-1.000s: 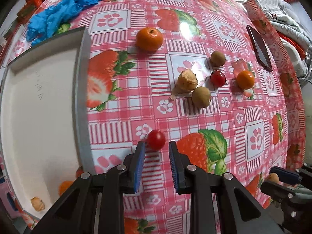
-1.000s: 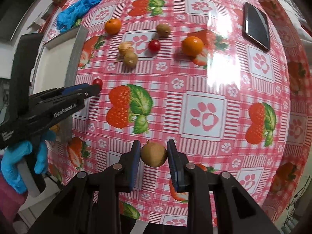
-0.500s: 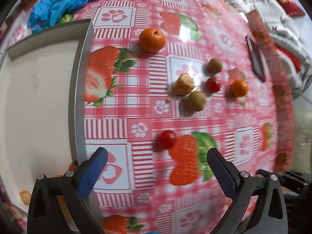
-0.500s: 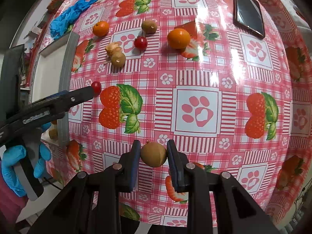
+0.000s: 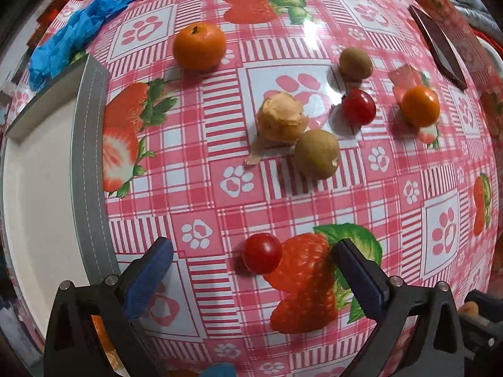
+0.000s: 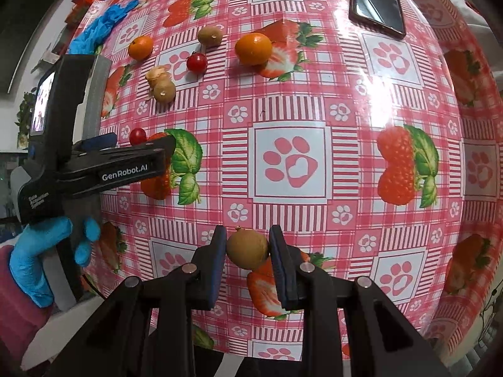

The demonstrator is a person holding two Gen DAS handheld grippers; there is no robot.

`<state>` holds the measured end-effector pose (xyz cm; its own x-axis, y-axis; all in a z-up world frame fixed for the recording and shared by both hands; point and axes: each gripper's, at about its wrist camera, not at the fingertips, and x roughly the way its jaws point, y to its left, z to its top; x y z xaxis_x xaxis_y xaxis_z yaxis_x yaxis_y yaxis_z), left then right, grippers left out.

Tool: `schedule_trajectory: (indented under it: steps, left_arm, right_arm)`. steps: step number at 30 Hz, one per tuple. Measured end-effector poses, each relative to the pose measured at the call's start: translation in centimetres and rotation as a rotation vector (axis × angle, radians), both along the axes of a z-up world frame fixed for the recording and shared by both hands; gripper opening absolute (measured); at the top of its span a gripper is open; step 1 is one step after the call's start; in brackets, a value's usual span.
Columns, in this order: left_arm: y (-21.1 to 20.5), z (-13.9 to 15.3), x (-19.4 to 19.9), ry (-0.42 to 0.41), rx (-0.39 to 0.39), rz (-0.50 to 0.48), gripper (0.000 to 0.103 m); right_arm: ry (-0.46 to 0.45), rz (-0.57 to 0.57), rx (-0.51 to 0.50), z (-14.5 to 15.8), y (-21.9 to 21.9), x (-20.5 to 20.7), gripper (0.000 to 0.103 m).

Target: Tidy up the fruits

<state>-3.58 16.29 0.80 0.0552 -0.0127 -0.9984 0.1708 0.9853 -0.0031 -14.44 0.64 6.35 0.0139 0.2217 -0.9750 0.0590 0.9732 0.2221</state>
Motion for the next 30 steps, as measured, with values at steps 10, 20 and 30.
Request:
schedule_trajectory:
  steps: [10, 20, 30]
  left_arm:
    - [-1.0, 1.1, 0.9, 0.005, -0.011, -0.018, 0.049]
    - [2.5, 5.0, -1.1, -0.046, -0.174, 0.045, 0.021]
    - [10.7, 9.5, -3.8, -0.142, -0.154, 0.166, 0.021]
  right_arm:
    - [-0.017, -0.001, 0.012, 0.5, 0.1, 0.1, 0.030]
    - [-0.042, 0.030, 0.010, 1.3, 1.8, 1.0, 0.030]
    - [-0.069, 0.137, 0.043, 2.2, 7.9, 3.0, 0.030]
